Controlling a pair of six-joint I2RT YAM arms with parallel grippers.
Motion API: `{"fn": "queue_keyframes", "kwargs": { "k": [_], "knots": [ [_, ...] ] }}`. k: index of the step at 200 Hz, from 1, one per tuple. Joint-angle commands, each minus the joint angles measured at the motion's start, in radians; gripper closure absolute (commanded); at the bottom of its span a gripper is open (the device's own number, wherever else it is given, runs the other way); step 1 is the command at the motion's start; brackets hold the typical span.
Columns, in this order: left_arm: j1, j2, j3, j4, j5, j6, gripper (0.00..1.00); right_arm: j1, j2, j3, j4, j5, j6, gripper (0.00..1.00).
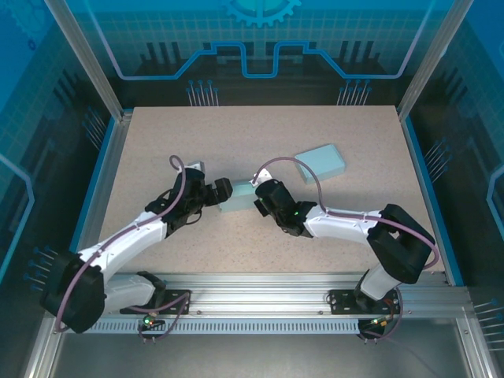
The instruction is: Fold the paper box
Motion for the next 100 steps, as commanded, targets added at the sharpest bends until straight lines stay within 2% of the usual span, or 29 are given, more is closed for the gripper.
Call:
{"fn": "queue_keyframes", "kwargs": {
  "k": [1, 100],
  "knots": [
    [0.015, 0.04, 0.014, 0.046, 0.055, -0.039, 0.09, 0.015, 0.035, 0.002, -0.07, -0.022, 0.012, 1.0],
    [0.04, 0.117, -0.081, 0.175, 0.095, -0.132, 0.27, 0.016, 0.079, 0.063, -0.083, -0.023, 0.006, 1.0]
  ]
}}
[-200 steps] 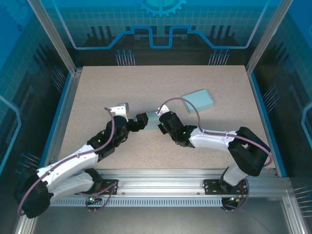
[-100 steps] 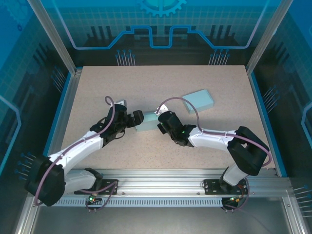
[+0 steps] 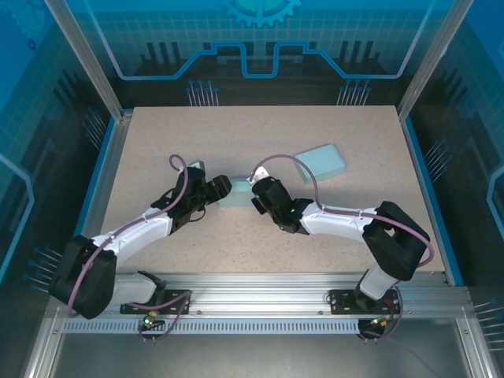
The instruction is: Fold the paper box
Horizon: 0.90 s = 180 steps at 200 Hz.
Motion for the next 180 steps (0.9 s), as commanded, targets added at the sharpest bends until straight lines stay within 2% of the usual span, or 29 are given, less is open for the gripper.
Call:
{"fn": "queue_keyframes", "kwargs": {
  "k": [1, 35, 116, 142, 180],
  "knots": [
    [0.009, 0.029, -0.041, 0.002, 0.039, -0.028, 0.27, 0.016, 0.041, 0.015, -0.063, -0.029, 0.006, 1.0],
    [0.022, 0.036, -0.077, 0.038, 0.058, -0.061, 0.35, 0.016, 0.049, 0.025, -0.067, -0.03, 0.003, 1.0],
    [0.041, 0.083, -0.135, 0.113, 0.09, -0.108, 0.45, 0.014, 0.04, 0.031, -0.086, -0.037, 0.01, 1.0],
    [0.041, 0.098, -0.16, 0.148, 0.091, -0.118, 0.47, 0.014, 0.014, 0.044, -0.121, -0.053, 0.024, 0.89],
    [0.041, 0.13, -0.2, 0.232, 0.094, -0.139, 0.5, 0.013, -0.031, 0.072, -0.175, -0.055, 0.076, 0.82]
  ]
}}
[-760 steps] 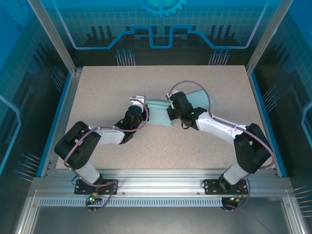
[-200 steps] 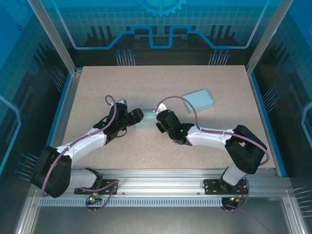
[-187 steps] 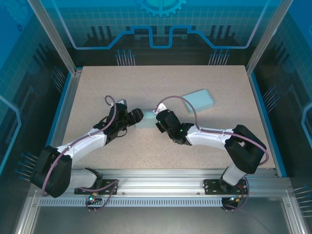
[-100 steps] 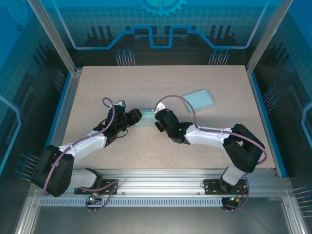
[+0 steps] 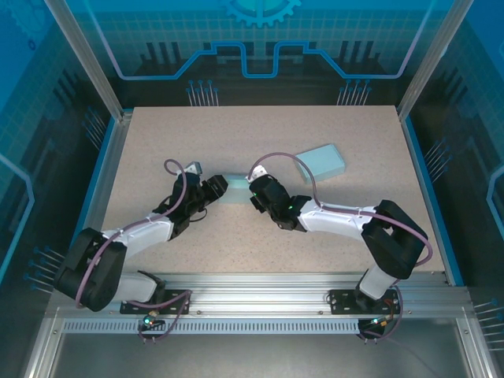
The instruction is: Fold the paper box
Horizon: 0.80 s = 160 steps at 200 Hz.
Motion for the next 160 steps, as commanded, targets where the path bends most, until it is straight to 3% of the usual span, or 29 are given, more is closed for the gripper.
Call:
{"fn": "queue_keyframes", "kwargs": {
  "k": [1, 75, 121, 160],
  "knots": [
    [0.002, 0.072, -0.074, -0.1, 0.026, -0.045, 0.5, 0.013, -0.04, 0.024, -0.092, -0.045, 0.049, 0.82],
    [0.001, 0.105, -0.103, -0.018, 0.014, -0.064, 0.55, -0.053, -0.163, 0.067, -0.199, -0.12, 0.199, 0.62],
    [0.002, 0.101, -0.086, -0.031, 0.021, -0.054, 0.55, -0.234, -0.153, 0.189, -0.308, -0.42, 0.34, 0.47],
    [0.002, 0.096, -0.085, -0.032, 0.022, -0.056, 0.55, -0.303, 0.009, 0.381, -0.396, -0.575, 0.372, 0.34]
  ]
}}
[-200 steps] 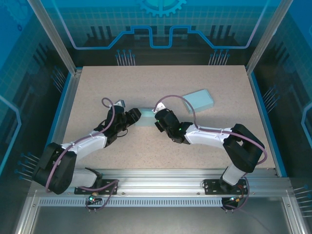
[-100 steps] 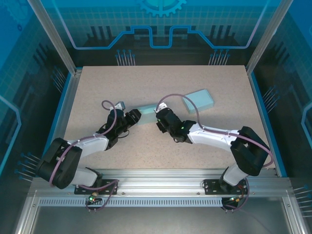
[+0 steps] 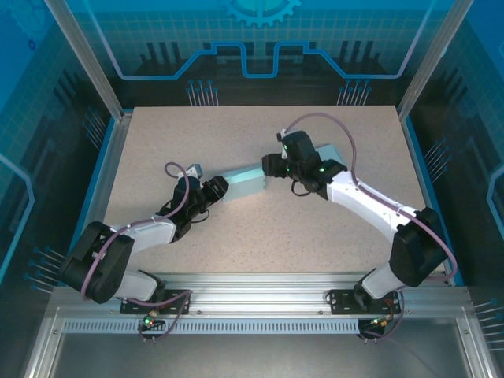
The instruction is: Fold the paper box
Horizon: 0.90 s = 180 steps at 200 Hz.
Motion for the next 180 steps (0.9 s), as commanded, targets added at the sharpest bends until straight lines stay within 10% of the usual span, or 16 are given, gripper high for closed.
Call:
{"fn": "queue_keyframes", "kwargs": {
  "k": [1, 180],
  "knots": [
    [0.003, 0.045, -0.035, -0.191, 0.014, -0.012, 0.55, -0.021, 0.107, 0.111, -0.089, -0.159, 0.052, 0.34],
    [0.001, 0.022, -0.035, -0.197, 0.002, -0.014, 0.55, -0.113, 0.393, -0.026, 0.054, -0.324, 0.153, 0.62]
  ]
}}
